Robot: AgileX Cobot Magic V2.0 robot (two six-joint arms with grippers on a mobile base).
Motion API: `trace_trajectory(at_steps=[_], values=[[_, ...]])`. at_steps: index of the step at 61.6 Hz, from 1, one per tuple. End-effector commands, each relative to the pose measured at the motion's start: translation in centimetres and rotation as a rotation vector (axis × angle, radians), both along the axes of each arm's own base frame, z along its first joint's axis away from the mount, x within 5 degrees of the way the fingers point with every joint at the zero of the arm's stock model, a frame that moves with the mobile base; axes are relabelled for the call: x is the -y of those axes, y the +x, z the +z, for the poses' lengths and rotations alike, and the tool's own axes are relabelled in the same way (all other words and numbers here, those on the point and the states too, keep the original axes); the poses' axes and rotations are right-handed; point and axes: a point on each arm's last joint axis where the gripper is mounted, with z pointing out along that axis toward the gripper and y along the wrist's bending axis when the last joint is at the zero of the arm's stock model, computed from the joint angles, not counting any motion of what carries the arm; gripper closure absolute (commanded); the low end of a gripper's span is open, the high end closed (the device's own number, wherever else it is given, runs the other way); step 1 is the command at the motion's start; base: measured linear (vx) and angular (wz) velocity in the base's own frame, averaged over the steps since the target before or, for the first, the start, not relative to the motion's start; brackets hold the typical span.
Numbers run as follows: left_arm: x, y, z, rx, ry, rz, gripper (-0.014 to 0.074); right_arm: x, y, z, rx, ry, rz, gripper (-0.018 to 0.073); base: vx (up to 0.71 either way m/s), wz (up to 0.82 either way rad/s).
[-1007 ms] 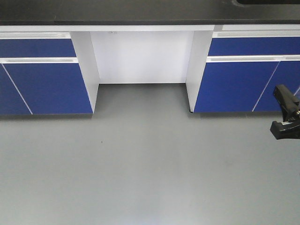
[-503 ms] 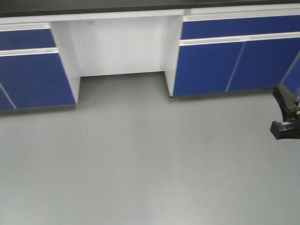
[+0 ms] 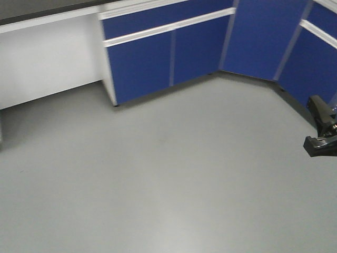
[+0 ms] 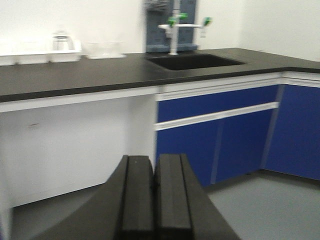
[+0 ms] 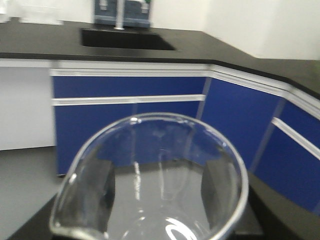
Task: Grab beaker and place in storage area
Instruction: 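Drive the base back and turn toward the opposite bench holding the beaker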
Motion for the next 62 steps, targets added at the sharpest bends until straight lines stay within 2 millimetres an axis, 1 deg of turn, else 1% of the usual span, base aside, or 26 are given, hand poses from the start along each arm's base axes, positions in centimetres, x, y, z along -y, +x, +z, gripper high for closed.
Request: trace_trajectory(at_steps=[1, 32, 62], values=[[0.15, -0.05, 0.12, 0.081, -0.01, -0.019, 0.0605, -0.29, 0.14, 1.76, 0.108, 0.015, 0.03, 0.0567, -0.07, -0.83], [0.15, -0.05, 0.12, 0.081, -0.01, -0.019, 0.0605, -0.29, 0.14, 1.76, 0.108, 0.015, 0.03, 0.0567, -0.01, -0.76], [0.15, -0.05, 0.12, 0.081, -0.01, -0.019, 0.0605, -0.3, 0.14, 1.77, 0.109, 0.015, 0.03, 0.0567, 0.1, -0.71]])
